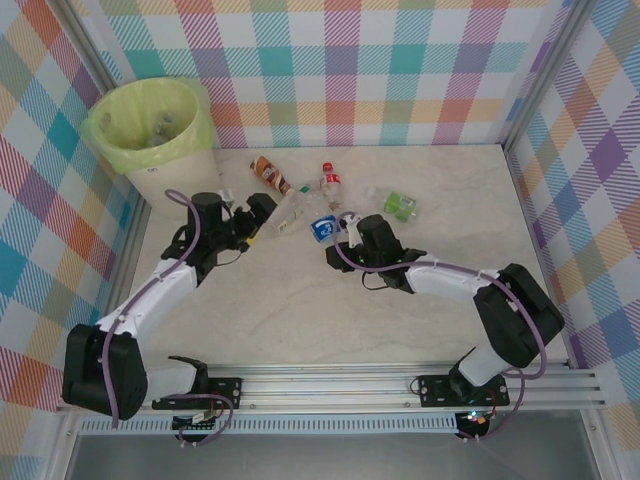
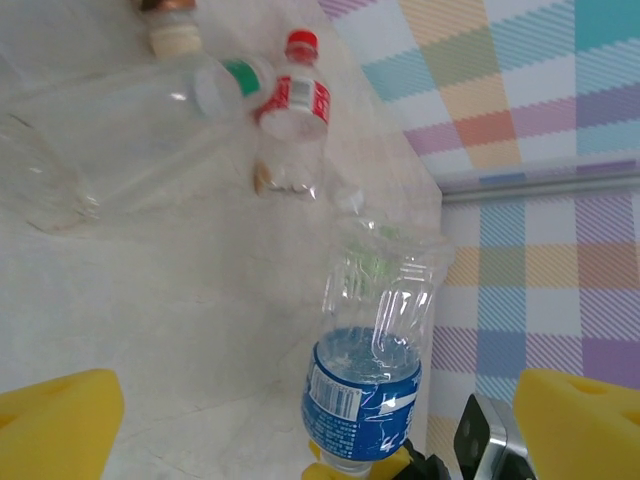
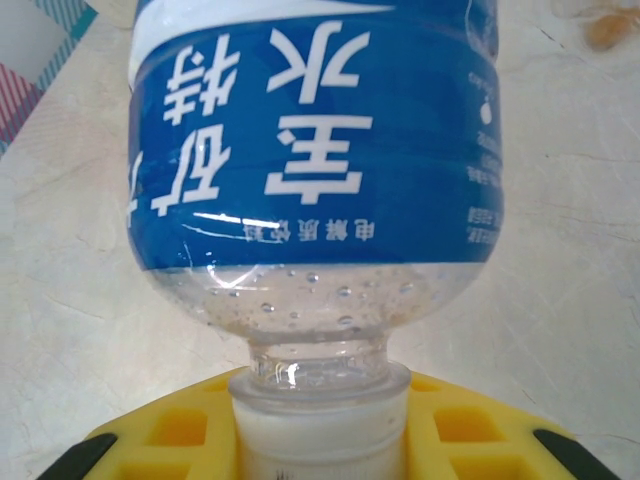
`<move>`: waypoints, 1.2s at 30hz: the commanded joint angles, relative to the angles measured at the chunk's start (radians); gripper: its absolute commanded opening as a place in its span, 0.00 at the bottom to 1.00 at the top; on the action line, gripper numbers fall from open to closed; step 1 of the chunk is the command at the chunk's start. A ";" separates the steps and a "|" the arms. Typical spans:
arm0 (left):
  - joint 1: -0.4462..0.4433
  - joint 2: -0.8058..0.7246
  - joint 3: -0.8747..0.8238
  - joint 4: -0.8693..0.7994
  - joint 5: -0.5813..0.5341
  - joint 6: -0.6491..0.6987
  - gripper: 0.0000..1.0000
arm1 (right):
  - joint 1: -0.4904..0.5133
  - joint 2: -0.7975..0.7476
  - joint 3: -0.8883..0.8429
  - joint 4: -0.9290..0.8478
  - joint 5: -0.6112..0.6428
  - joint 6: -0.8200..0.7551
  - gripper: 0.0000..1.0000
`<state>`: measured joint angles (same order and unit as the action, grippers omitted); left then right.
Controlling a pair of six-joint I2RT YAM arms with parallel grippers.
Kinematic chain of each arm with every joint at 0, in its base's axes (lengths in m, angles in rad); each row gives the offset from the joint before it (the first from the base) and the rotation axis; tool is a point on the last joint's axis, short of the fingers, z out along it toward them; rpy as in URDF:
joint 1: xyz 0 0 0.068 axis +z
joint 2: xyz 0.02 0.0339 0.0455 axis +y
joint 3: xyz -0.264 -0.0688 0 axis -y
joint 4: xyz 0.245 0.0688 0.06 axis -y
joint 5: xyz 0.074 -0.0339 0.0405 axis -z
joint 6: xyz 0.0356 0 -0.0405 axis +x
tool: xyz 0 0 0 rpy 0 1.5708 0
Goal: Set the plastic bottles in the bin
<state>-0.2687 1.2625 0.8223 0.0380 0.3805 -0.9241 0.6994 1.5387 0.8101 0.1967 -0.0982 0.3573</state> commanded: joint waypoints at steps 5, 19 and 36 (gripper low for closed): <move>-0.118 0.122 0.105 0.170 0.099 0.025 1.00 | 0.014 -0.073 -0.011 0.103 -0.103 0.034 0.26; -0.165 0.250 0.224 0.190 0.077 0.214 0.75 | 0.022 -0.111 0.027 0.150 -0.264 0.120 0.30; -0.088 0.173 0.427 -0.108 -0.226 0.427 0.52 | -0.025 -0.323 0.061 -0.206 0.063 -0.159 0.92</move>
<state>-0.3935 1.4803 1.1931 -0.0185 0.2451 -0.5674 0.6918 1.2419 0.8425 0.0734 -0.1452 0.2848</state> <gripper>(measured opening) 0.545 0.908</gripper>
